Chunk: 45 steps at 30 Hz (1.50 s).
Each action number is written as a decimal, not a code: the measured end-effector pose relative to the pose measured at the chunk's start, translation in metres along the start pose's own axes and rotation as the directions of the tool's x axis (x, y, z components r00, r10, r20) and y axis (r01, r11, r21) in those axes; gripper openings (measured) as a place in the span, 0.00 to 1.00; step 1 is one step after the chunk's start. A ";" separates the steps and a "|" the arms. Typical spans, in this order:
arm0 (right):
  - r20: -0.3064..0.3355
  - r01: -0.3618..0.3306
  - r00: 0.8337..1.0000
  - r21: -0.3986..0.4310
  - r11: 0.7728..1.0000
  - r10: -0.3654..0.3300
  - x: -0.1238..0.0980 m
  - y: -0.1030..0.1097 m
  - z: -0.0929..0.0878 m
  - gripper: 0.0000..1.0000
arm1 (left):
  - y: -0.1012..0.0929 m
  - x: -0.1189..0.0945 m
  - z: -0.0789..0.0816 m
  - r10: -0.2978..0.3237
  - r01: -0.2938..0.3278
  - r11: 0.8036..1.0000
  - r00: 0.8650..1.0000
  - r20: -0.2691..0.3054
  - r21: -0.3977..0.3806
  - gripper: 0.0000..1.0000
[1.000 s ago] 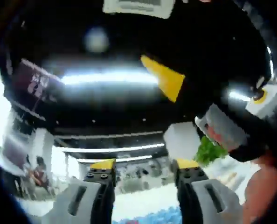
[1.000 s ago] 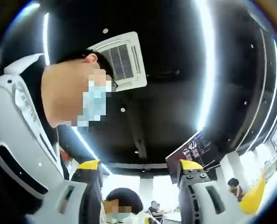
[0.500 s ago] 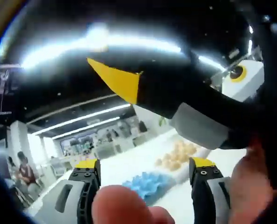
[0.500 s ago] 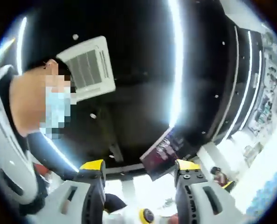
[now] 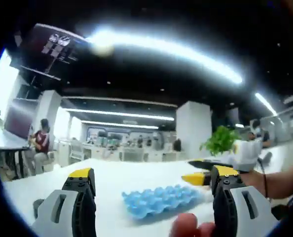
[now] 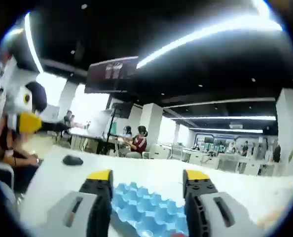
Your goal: Pick up the eggs on the table and place them into the egg tray on the table
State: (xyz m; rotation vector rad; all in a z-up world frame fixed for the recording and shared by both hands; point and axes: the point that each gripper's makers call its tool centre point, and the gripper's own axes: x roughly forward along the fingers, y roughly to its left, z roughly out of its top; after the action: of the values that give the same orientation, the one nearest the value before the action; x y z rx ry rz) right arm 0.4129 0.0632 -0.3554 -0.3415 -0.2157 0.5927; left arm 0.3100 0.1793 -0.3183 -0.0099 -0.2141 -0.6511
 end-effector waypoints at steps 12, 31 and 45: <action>0.008 -0.161 0.987 0.010 0.987 0.161 0.061 0.056 -0.036 0.88 | 0.002 -0.009 -0.006 0.017 0.013 0.974 0.991 0.132 -0.225 1.00; -0.098 0.036 0.995 0.244 0.969 -0.012 0.068 0.026 -0.060 0.84 | 0.027 0.002 -0.054 0.303 -0.308 0.951 0.929 -0.211 0.008 1.00; 0.000 -0.007 1.000 0.345 0.938 0.007 0.055 0.028 -0.044 0.85 | 0.035 0.001 -0.053 0.394 -0.367 0.918 0.886 -0.246 0.151 1.00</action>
State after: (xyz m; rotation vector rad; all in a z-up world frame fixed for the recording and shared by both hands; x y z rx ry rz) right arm 0.4558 0.1053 -0.4005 -0.0018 -0.1054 0.6248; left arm 0.3423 0.2024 -0.3678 0.1312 0.0243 -0.2412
